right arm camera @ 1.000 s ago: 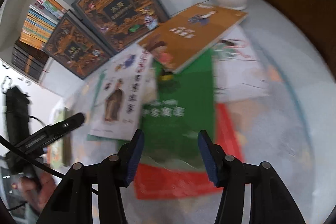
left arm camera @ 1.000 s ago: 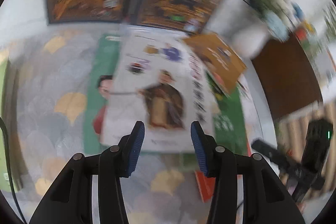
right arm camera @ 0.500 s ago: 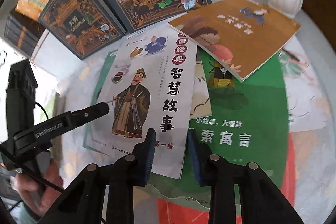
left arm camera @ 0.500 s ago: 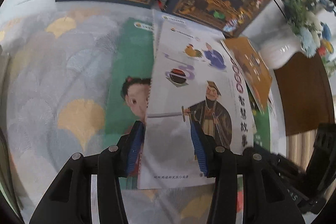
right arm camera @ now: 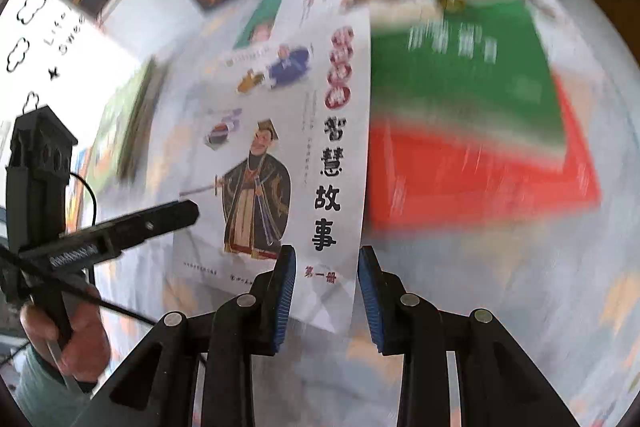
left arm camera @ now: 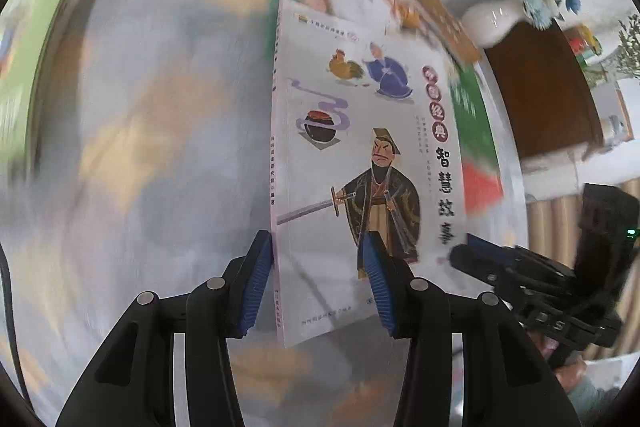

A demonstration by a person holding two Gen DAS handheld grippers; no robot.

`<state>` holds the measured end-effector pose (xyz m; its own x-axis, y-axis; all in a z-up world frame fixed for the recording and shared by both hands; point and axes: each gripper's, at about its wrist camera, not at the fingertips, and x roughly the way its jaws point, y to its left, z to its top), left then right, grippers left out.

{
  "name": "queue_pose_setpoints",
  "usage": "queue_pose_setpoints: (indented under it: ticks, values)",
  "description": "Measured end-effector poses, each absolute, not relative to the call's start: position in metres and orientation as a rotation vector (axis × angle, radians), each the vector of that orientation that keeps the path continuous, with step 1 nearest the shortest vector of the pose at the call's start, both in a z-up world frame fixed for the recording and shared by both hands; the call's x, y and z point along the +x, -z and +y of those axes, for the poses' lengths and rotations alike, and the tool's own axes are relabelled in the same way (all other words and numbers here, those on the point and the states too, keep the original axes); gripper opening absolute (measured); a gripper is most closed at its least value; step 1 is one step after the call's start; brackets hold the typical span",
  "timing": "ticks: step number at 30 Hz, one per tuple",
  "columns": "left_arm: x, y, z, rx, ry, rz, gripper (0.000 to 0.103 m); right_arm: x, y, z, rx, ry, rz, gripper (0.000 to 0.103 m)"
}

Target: Organize books

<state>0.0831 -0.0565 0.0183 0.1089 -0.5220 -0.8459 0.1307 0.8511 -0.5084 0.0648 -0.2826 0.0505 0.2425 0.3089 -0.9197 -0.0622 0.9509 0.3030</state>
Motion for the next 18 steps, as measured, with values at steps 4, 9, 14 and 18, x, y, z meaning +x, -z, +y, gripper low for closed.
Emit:
queue_pose_setpoints:
  ticks: [4, 9, 14, 18]
  values:
    - [0.050, -0.012, -0.039, -0.403, 0.538, 1.404, 0.043, 0.034, -0.031, -0.274, 0.207, -0.246, 1.370, 0.034]
    - [0.034, -0.009, -0.030, -0.430, 0.515, 1.375, 0.043, 0.026, -0.035, -0.275, 0.198, -0.143, 1.297, 0.034]
    - [0.033, -0.008, -0.038, -0.428, 0.558, 1.360, 0.043, 0.019, -0.031, -0.265, 0.229, -0.146, 1.256, 0.034]
    - [0.033, -0.013, -0.024, -0.605, 0.624, 1.326, 0.043, 0.014, -0.029, -0.272, 0.300, -0.125, 1.228, 0.034]
